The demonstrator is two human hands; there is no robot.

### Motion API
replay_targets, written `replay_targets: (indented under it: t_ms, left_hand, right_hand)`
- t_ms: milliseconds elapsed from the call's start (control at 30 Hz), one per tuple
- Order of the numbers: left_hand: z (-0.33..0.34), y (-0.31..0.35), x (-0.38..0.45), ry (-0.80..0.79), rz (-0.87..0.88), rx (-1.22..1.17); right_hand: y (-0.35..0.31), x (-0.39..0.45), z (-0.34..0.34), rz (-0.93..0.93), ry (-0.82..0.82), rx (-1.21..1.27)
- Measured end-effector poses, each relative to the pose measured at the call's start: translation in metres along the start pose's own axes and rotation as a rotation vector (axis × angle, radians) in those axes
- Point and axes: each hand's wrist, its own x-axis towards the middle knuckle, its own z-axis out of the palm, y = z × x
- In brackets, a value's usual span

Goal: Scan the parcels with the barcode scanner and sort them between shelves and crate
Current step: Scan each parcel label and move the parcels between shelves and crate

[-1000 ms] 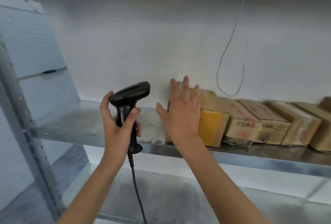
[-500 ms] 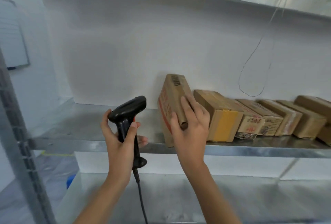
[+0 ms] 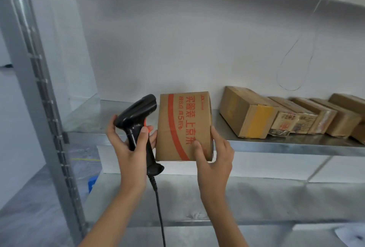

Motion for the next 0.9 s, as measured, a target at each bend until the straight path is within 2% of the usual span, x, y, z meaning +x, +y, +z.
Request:
replay_targets:
  t_ms: [133, 200, 333, 400, 500, 600, 733, 900]
  left_hand:
    - [-0.011, 0.003, -0.007, -0.020, 0.028, 0.010]
    - [-0.013, 0.002, -0.008, -0.025, 0.023, 0.012]
    - [-0.015, 0.003, -0.011, -0.058, 0.023, 0.063]
    - [-0.017, 0.004, -0.012, -0.084, 0.009, 0.076]
    - [-0.024, 0.000, -0.011, -0.098, -0.015, 0.081]
    - [-0.033, -0.004, -0.005, -0.048, -0.036, 0.092]
    - [-0.039, -0.006, -0.005, -0.040, -0.107, -0.022]
    - [-0.029, 0.009, -0.016, -0.027, -0.007, -0.074]
  right_hand:
    - [-0.003, -0.003, 0.006, 0.098, -0.177, -0.176]
    - [-0.002, -0.010, 0.017, 0.067, -0.221, -0.271]
    - [0.007, -0.023, 0.041, -0.006, -0.168, -0.595]
    - [0.005, -0.025, 0.048, -0.007, -0.092, -0.644]
    - [0.003, -0.024, 0.053, -0.030, -0.020, -0.631]
    - [0.008, -0.026, 0.049, -0.058, -0.029, -0.583]
    - [0.003, -0.035, 0.036, -0.052, -0.234, -0.385]
    - [-0.022, -0.044, 0.025, 0.001, -0.382, -0.087]
